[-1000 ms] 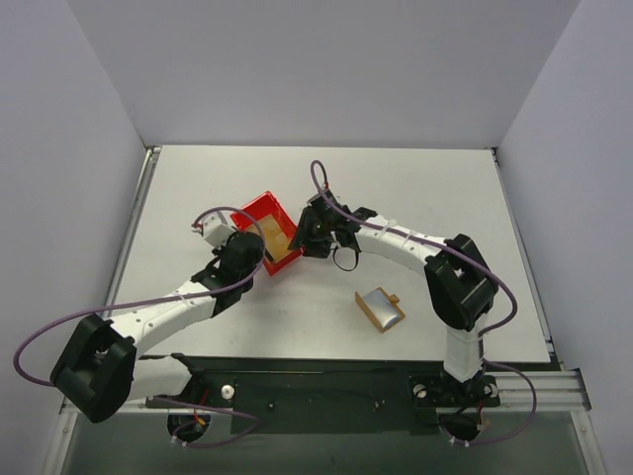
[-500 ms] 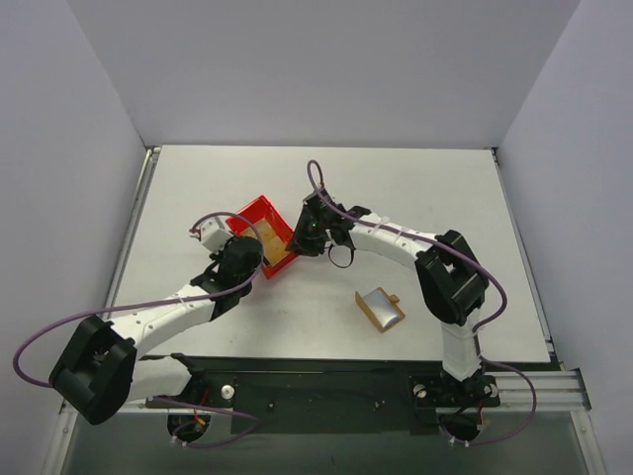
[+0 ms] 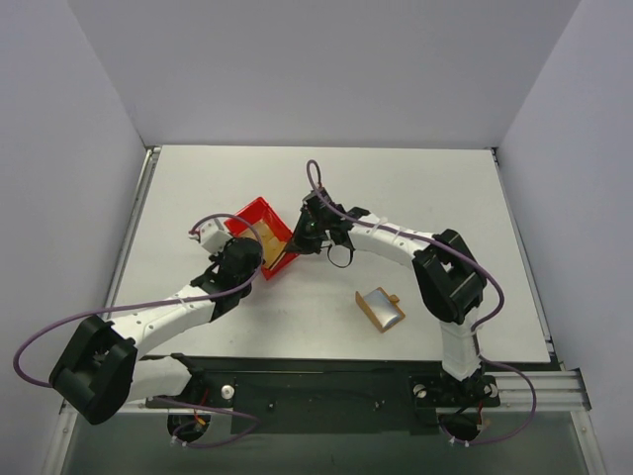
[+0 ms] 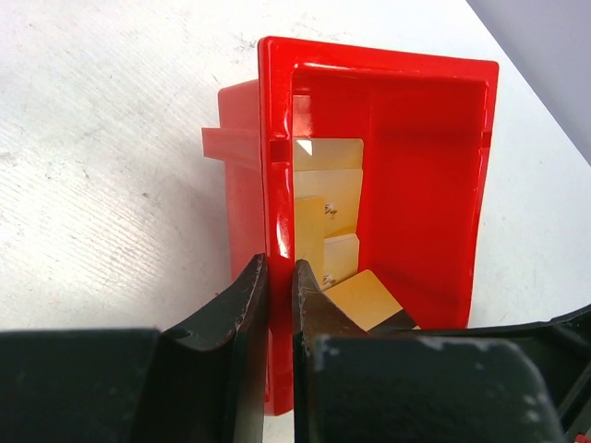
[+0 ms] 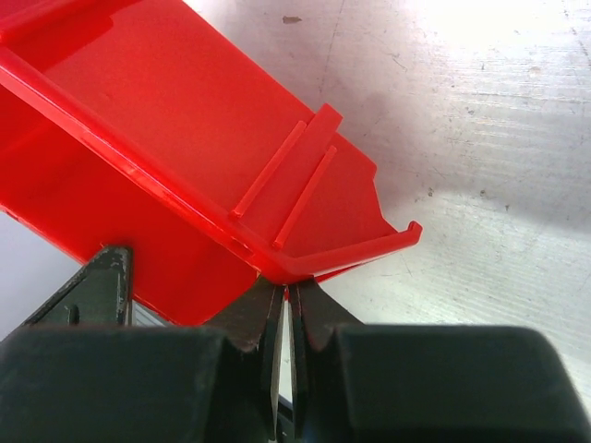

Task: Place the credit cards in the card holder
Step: Pick up the credit card from the storage box.

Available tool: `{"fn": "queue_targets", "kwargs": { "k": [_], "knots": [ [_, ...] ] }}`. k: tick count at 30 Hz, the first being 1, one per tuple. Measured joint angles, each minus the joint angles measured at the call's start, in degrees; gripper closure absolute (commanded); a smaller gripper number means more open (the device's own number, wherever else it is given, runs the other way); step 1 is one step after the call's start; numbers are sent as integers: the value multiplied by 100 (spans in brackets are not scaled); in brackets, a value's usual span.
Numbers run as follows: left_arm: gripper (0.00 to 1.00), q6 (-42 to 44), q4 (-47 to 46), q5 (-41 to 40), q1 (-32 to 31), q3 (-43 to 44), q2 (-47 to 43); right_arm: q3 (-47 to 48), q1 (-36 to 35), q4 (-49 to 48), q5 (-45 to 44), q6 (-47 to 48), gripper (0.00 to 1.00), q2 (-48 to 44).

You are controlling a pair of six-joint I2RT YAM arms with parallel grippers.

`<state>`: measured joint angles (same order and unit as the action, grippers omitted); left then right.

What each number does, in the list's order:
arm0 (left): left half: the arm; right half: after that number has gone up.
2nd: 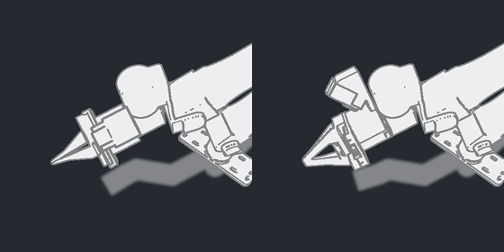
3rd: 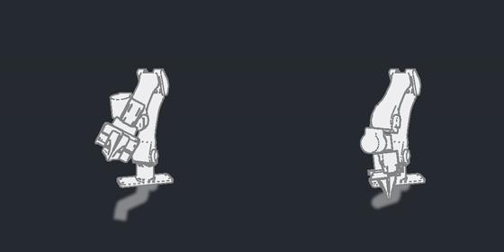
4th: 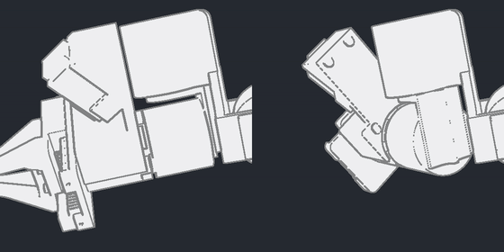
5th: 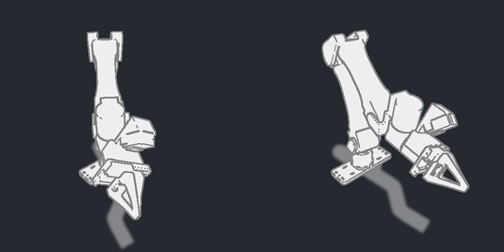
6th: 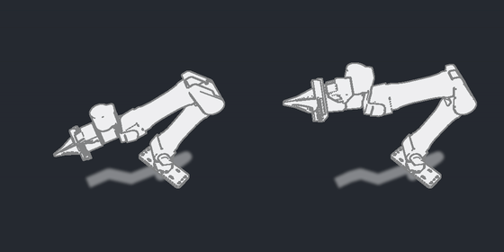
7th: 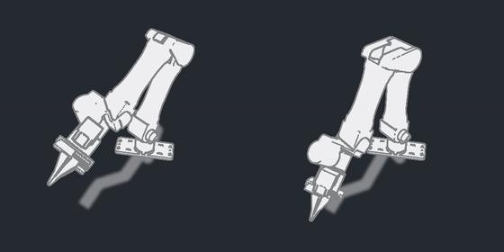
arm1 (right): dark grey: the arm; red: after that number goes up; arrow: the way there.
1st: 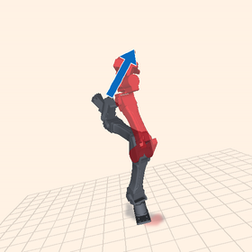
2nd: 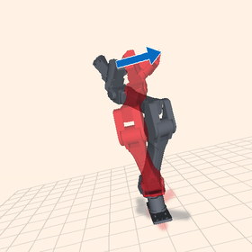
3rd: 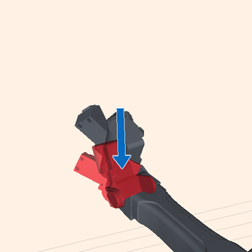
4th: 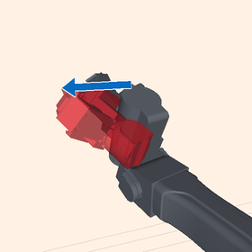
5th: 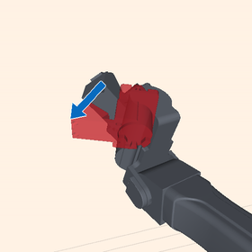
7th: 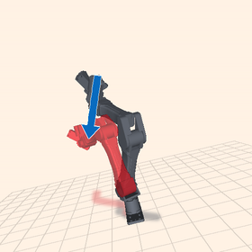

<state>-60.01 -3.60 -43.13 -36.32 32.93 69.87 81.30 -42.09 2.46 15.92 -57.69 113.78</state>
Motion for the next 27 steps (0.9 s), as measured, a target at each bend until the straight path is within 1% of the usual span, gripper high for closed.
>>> {"fn": "queue_targets", "kwargs": {
  "k": [5,9,13,17,18,20,24,26,27],
  "knots": [
    [100,-46,13,15,0,0,0,-376,22,-400,90,127,100,-205],
    [100,-37,118,210,61,59,50,-756,72,-601,9,468,100,-710],
    [100,46,280,610,400,369,273,-1032,142,-715,-11,940,100,-1384],
    [100,267,378,1241,866,780,612,-1134,256,-885,153,1397,100,-1856],
    [98,348,435,1449,988,907,704,-1172,297,-901,210,1499,100,-1952],
    [83,514,553,1821,1204,1150,898,-1274,393,-909,332,1674,100,-2140],
    [73,918,704,2730,1620,1639,1296,-1532,651,-809,411,1912,100,-2496],
    [70,1069,772,3119,1762,1829,1478,-1641,769,-684,407,2013,100,-2677],
    [67,1128,791,3257,1803,1897,1558,-1679,822,-623,400,2055,100,-2761]
  ]
}}
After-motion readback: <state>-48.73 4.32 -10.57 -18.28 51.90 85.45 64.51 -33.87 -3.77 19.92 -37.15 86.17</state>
